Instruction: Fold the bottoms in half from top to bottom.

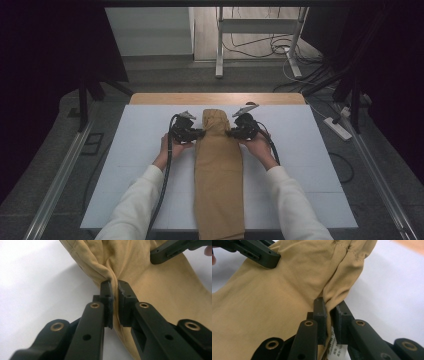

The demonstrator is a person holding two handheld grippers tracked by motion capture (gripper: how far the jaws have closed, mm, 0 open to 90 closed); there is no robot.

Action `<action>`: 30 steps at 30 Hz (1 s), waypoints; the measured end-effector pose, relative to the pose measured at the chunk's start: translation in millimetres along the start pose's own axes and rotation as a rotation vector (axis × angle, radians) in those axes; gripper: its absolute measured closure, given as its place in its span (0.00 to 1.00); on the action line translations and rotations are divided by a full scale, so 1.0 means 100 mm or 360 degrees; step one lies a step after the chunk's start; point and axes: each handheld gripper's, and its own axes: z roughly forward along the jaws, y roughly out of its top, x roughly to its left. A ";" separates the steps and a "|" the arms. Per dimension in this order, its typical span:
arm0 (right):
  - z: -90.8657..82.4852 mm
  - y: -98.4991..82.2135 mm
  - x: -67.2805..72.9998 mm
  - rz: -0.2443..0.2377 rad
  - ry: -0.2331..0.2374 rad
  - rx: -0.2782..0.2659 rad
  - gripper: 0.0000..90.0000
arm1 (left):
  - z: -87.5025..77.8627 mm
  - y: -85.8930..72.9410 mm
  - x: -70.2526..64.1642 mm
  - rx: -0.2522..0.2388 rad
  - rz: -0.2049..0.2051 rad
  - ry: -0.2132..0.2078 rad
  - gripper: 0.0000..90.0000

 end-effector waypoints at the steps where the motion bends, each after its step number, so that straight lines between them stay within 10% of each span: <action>1: -0.03 0.01 0.01 -0.0030 -0.0021 -0.0023 0.90 | -0.01 0.02 0.00 -0.0005 0.0011 0.0005 0.92; 30: -0.24 -0.04 0.17 -0.0094 -0.0016 -0.0110 0.92 | -0.20 -0.06 -0.15 -0.0080 0.0085 -0.0031 0.92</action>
